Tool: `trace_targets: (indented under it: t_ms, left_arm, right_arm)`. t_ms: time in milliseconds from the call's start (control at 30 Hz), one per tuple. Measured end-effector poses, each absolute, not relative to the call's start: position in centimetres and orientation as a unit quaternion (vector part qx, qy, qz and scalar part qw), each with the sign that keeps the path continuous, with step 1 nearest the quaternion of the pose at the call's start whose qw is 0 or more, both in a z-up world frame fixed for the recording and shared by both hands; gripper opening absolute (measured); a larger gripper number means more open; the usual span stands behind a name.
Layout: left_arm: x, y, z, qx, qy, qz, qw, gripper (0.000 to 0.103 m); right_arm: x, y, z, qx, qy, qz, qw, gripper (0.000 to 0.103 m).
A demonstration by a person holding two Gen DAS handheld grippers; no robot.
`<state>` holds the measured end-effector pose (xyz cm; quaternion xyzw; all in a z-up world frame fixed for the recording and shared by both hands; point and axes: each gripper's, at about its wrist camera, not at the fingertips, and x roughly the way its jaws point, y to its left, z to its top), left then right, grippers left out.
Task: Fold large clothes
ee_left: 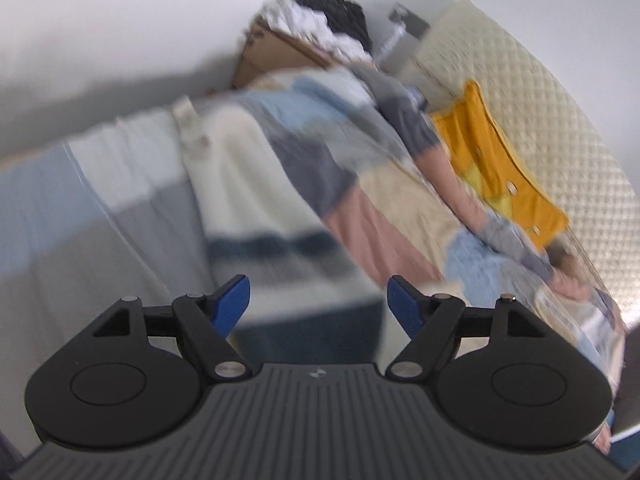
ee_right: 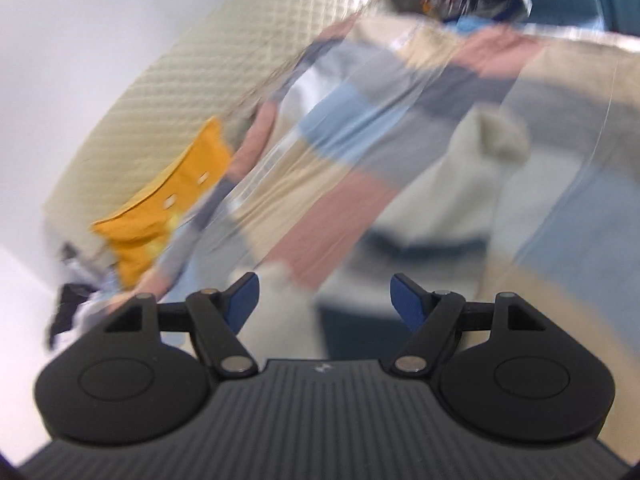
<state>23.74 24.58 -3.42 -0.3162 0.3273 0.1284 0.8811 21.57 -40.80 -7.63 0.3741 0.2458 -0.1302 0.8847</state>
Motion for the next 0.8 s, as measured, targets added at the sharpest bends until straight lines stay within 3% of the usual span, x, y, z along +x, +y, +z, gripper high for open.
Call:
trace_targets:
  t_ms: [367,567,800]
  left_arm:
    - [19.0,14.8,-10.5,-0.341,0.415,0.058,0.841,0.079]
    - [17.3,13.6,-15.0,-0.379,0.458,0.051,0.803,0.079]
    - [16.6,14.3,-16.5,-0.376,0.458,0.081,0.801,0.079]
  right_arm:
    - [16.9,-32.5,-15.2,0.369,0.339,-0.037,0.864,0.076]
    - [16.4,-32.1,-17.6,0.414,0.359,-0.034,0.836,0.076]
    - [16.8,-32.3,-20.8,0.487,0.395,-0.038,0.778,0.075]
